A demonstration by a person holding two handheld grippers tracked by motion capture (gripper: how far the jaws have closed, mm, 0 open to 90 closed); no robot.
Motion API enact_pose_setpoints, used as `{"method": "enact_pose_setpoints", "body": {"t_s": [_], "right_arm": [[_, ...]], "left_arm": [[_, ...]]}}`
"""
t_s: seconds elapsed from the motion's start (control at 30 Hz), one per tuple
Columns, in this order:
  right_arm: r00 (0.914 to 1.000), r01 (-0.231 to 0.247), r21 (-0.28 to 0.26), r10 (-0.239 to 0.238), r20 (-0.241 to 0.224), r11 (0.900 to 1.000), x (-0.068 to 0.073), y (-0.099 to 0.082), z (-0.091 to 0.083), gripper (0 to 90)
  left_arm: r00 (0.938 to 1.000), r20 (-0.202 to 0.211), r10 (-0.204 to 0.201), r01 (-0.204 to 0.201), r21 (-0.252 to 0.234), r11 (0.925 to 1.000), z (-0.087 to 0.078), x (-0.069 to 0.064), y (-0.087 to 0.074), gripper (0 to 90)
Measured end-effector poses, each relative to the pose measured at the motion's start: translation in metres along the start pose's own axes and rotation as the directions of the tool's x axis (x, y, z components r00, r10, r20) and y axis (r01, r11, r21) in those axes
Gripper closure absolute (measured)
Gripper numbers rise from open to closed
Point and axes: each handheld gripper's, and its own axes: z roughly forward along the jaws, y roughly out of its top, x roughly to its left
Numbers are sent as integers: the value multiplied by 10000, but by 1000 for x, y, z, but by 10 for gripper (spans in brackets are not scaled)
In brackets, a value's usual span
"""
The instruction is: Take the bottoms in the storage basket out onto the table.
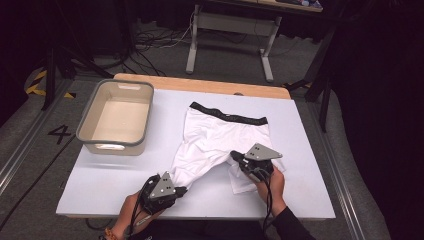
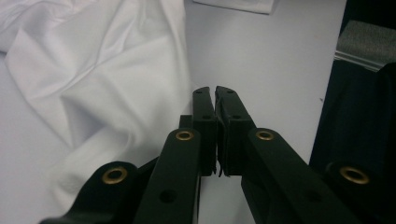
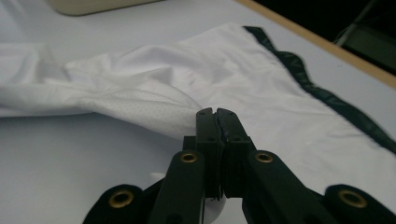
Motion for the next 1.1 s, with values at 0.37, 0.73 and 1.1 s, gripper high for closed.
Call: {"method": "enact_pose_setpoints", "body": {"t_s": [0.37, 0.73, 1.1], "right_arm": [[9856, -719, -515, 789, 1493, 9961, -47, -4, -11, 885], [9821, -1006, 32, 988, 1601, 9949, -46, -16, -9, 603], [9824, -272, -712, 135, -1865, 9971, 19, -15, -42, 542]], "left_arm": [[9930, -992, -648, 622, -287, 9976, -7, 11, 2, 568], [9992, -384, -111, 124, 327, 9994, 15, 2, 10, 420], [9996, 182, -236, 222, 778, 9967, 17, -5, 4, 366]]}}
